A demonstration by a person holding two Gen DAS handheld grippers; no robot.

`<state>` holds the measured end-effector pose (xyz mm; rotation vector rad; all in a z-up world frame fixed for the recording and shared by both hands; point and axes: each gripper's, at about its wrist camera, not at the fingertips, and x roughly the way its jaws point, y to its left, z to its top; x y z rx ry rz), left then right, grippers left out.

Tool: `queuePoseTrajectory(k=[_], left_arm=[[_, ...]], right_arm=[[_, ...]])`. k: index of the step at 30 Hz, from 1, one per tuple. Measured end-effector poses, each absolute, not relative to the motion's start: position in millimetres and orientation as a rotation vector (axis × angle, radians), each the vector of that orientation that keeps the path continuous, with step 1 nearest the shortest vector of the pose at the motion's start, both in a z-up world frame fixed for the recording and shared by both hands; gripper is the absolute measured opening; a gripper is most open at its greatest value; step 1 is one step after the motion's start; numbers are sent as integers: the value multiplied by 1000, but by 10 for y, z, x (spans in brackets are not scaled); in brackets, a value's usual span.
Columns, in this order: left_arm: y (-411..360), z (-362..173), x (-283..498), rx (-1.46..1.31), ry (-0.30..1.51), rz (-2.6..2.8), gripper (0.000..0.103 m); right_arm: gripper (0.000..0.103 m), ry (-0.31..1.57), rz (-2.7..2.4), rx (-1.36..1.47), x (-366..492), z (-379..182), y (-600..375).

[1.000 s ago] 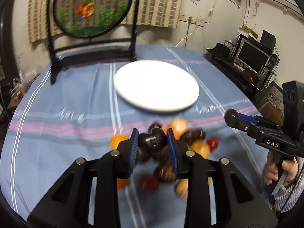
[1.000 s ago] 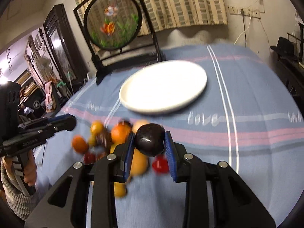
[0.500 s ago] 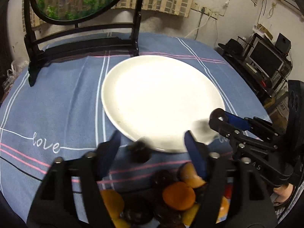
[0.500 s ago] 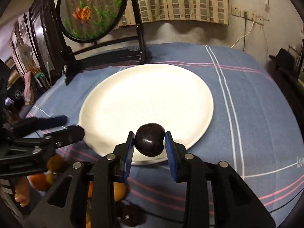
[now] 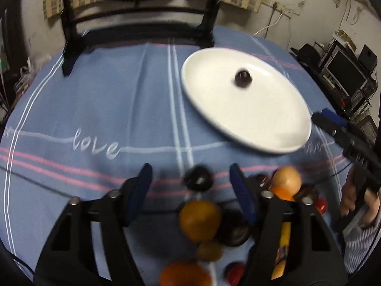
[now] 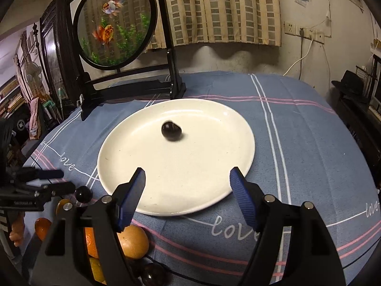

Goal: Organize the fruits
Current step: 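Lower the dark heart-shaped fruit onto the white plate and open the left tool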

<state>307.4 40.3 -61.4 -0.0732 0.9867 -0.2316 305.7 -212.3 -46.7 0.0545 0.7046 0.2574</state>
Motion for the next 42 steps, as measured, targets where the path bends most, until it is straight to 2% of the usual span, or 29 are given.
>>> queuePoseTrajectory(k=[8, 11, 12, 21, 28, 29, 30, 32, 39, 40, 42], left_arm=[[142, -818, 3128, 4, 1040, -265, 44], [189, -845, 3180, -14, 1042, -241, 32], [222, -860, 3189, -19, 1042, -237, 31], [179, -643, 3126, -48, 969, -265, 30], [-261, -325, 3422, -23, 914, -301, 31], [-323, -340, 3481, -14, 924, -297, 33], [-365, -359, 3520, -11, 932, -291, 50], [-383, -381, 3565, -19, 917, -254, 69], [-70, -325, 3313, -48, 899, -212, 70], [1, -306, 3233, -55, 888, -202, 72], [150, -289, 3054, -68, 863, -172, 85]], right_arm=[[73, 702, 264, 68, 3030, -421, -2120], [73, 712, 270, 75, 3044, -435, -2121], [73, 715, 272, 76, 3045, -442, -2120], [73, 715, 269, 81, 3041, -448, -2138], [73, 713, 265, 118, 3048, -428, -2228], [73, 714, 265, 119, 3050, -429, -2233], [73, 715, 266, 118, 3050, -432, -2234], [74, 715, 267, 118, 3045, -429, -2230], [74, 711, 284, 140, 2972, -372, -2218], [74, 710, 286, 146, 2927, -353, -2222], [74, 708, 291, 157, 2834, -323, -2235]])
